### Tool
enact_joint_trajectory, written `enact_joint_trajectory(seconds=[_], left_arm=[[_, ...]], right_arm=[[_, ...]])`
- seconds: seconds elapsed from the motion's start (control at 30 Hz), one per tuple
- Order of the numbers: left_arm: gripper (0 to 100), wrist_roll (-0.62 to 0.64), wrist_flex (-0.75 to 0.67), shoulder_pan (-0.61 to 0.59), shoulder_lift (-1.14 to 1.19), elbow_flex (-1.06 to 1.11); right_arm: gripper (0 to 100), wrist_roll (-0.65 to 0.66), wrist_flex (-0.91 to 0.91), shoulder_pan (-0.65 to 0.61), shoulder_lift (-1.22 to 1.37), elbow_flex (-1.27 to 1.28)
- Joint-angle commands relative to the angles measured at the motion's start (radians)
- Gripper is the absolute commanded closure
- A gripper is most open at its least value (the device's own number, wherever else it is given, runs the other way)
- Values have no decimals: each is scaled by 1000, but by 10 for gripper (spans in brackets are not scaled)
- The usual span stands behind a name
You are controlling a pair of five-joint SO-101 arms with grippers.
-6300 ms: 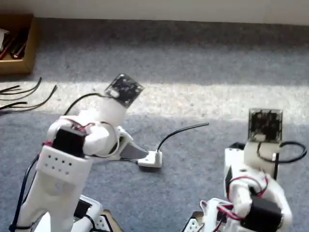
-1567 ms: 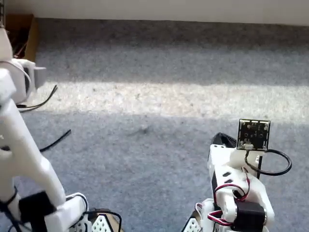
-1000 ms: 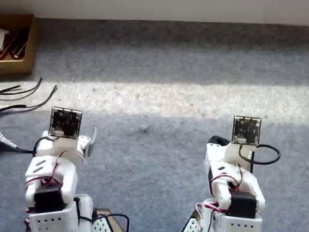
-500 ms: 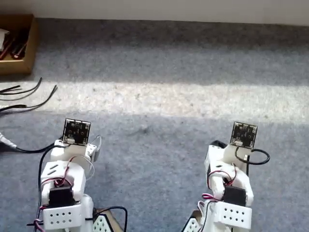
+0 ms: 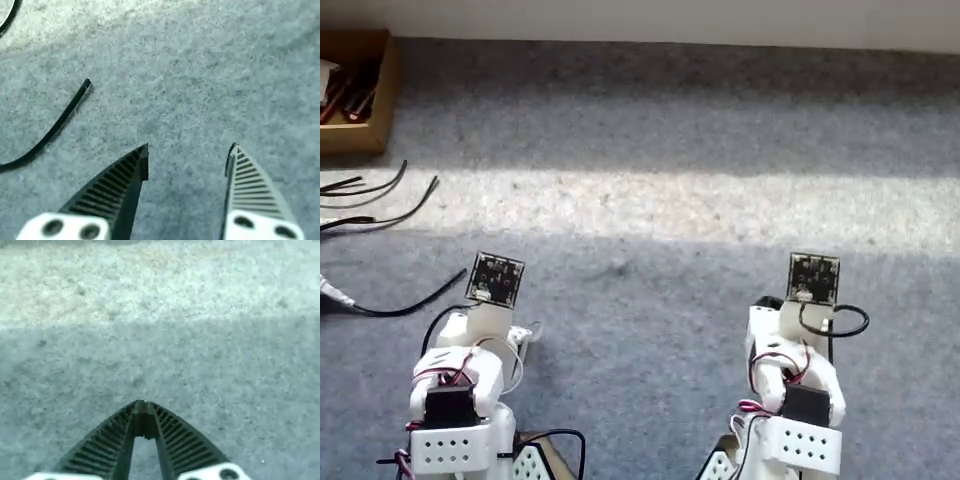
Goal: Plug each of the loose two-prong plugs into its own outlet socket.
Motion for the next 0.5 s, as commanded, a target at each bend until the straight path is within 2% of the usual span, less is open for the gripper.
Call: enact_joint_trajectory(seconds=[0.0,0.1,0.47], left_arm=[[754,5,98,13,-5,19],[755,5,120,13,-8,19],[755,5,120,13,-8,19]], right_arm=[[992,18,41,45,-5,153],[992,18,94,44,-10,153],[992,18,94,44,-10,153]])
